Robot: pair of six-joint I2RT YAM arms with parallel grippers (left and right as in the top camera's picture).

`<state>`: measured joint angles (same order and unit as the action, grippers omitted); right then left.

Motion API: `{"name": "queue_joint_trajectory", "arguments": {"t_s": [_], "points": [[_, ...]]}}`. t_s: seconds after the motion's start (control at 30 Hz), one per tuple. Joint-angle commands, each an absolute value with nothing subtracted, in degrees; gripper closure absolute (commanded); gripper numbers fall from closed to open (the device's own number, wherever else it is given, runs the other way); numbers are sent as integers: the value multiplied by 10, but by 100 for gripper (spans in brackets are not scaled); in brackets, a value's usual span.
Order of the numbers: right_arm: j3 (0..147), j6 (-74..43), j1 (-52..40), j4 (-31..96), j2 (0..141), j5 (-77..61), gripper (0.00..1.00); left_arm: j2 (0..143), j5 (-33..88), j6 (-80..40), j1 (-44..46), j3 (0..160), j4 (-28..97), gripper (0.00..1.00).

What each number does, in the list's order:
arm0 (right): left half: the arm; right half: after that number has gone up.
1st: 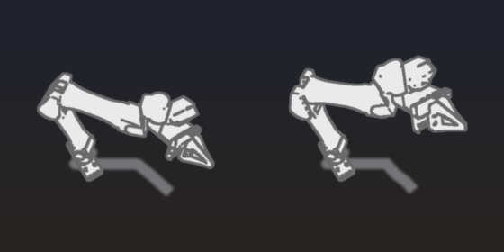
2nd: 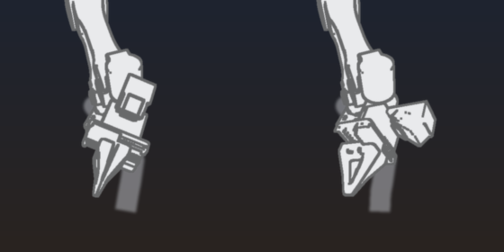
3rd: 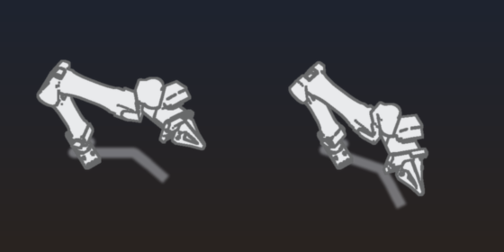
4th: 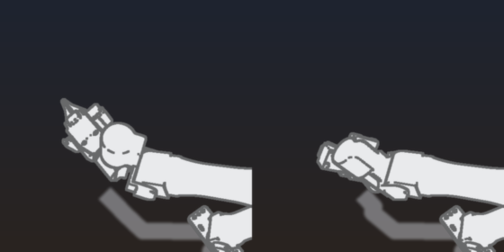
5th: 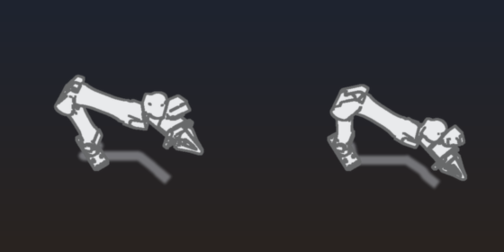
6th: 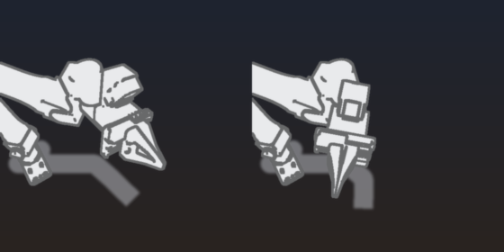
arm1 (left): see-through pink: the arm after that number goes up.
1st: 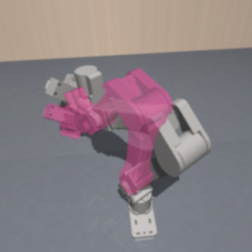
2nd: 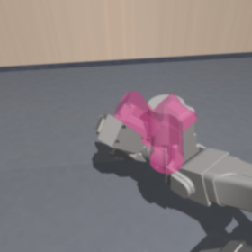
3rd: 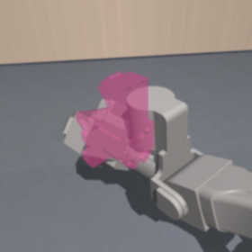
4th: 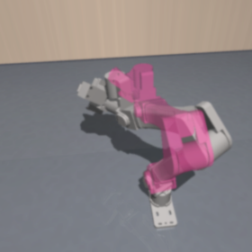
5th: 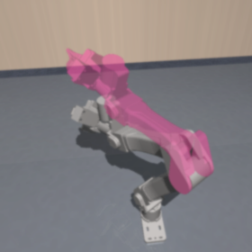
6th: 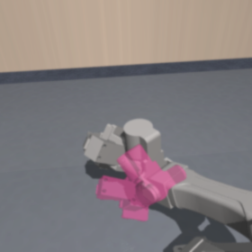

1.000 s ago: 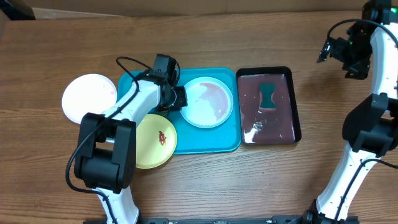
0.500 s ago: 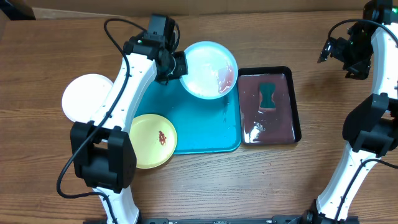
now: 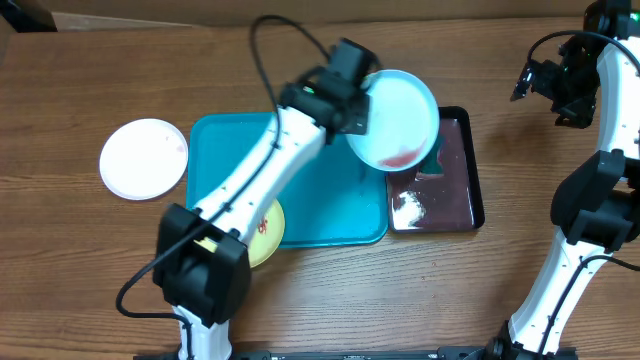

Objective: Clean dirty plates on tray and stack at the side
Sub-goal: 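Lift the light-blue plate with the left gripper and carry it rightward, then tilt the light-blue plate over the brown tray with the left gripper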

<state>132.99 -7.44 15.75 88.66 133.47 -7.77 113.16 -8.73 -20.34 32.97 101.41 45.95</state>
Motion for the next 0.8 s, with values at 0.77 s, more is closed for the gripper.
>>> {"name": "queue_joint_trajectory", "arguments": {"t_s": [0.77], "points": [[1338,-74,158,886,1321,-85,0,1130,-820,116,650,1033,281,96]]}}
